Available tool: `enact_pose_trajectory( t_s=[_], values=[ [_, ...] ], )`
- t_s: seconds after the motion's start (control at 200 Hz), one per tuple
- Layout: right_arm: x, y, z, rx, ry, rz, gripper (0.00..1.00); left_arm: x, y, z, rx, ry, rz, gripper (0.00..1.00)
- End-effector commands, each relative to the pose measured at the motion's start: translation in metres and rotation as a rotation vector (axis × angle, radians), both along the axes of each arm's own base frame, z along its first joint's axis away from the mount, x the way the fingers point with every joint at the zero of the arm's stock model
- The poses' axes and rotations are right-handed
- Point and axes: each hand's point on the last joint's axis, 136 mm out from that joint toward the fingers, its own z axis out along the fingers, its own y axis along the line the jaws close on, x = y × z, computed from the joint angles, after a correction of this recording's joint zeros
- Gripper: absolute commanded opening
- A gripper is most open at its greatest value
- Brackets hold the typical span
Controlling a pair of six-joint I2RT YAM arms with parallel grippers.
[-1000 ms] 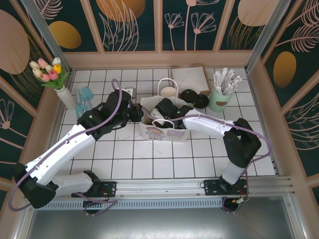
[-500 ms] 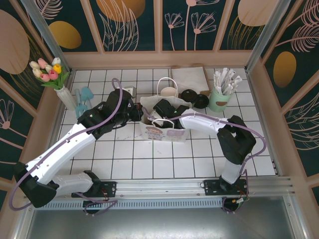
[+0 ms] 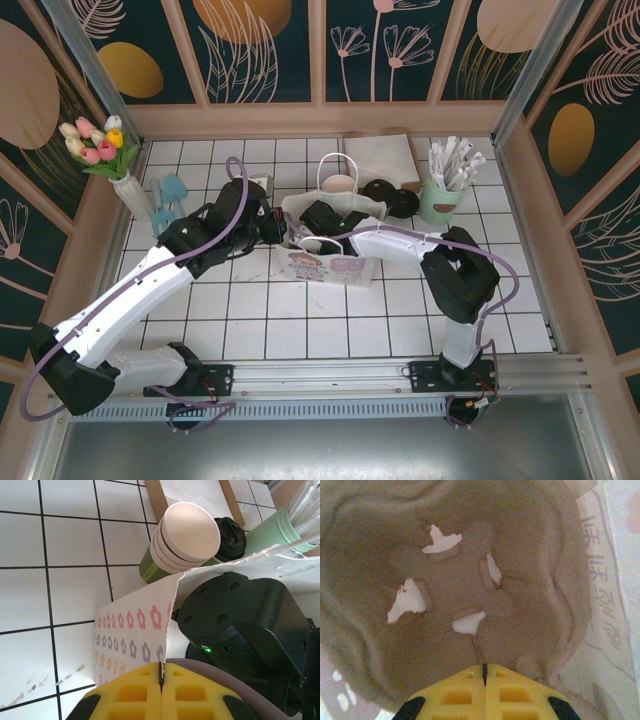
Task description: Pack the takeout coffee
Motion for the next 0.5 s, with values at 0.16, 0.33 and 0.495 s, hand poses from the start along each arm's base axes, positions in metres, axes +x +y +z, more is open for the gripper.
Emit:
enact_pose_trajectory(
  t_s=[0.16, 0.33, 0.495],
  values=[
    [-0.014, 0.0, 0.006, -0.05, 0.02, 0.047, 0.0, -0.002, -0.009, 0.019, -0.043, -0.045, -0.041, 0.0],
    [-0.021, 0.006, 0.018, 0.017, 0.035, 0.054, 0.0, 0.0, -0.008, 0.018, -0.033, -0.049, -0.036, 0.0],
    [-0.012, -0.023, -0.02, -0.148, -0.016, -0.028, 0.0, 0.0, -0.008, 0.018, -0.03, -0.049, -0.038, 0.0]
  ],
)
